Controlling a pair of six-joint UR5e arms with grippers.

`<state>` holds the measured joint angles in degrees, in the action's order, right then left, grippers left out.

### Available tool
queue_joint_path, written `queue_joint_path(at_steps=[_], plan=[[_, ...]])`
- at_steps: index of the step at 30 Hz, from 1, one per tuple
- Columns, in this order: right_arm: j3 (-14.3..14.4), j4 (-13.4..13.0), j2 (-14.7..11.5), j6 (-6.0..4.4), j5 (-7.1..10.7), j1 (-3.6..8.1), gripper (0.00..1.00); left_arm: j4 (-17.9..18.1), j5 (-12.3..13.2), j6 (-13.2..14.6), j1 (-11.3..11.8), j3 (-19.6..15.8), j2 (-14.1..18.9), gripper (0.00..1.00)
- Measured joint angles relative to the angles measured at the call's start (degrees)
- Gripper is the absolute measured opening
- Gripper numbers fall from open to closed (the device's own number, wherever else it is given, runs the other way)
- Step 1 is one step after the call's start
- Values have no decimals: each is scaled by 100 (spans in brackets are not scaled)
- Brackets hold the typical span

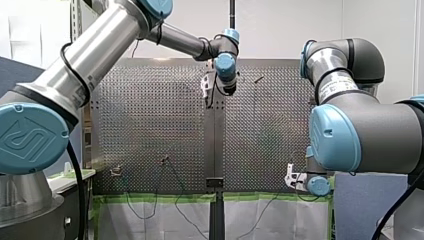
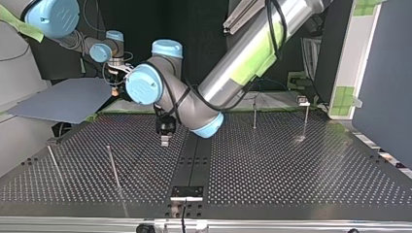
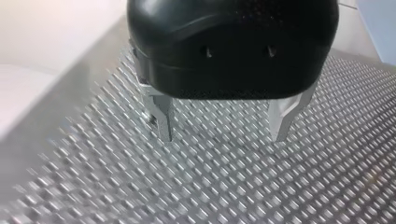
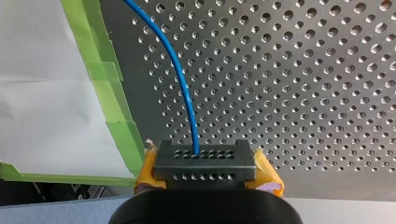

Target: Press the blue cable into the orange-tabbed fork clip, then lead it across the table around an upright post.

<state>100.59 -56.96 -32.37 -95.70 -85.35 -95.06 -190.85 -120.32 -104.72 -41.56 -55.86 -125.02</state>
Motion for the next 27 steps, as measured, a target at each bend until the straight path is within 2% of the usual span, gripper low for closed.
queue_joint_path(at_steps=[6,10,20,27], plan=[[-21,13,1,-3,0,0,0,-84,226,251,-159,177,298,100],[-24,18,2,-6,0,0,0,-209,430,312,-237,323,385,100],[-25,19,2,-12,0,0,0,-138,990,52,-265,395,384,100],[-29,18,3,-18,1,0,0,-132,1364,-1,-251,445,373,100]])
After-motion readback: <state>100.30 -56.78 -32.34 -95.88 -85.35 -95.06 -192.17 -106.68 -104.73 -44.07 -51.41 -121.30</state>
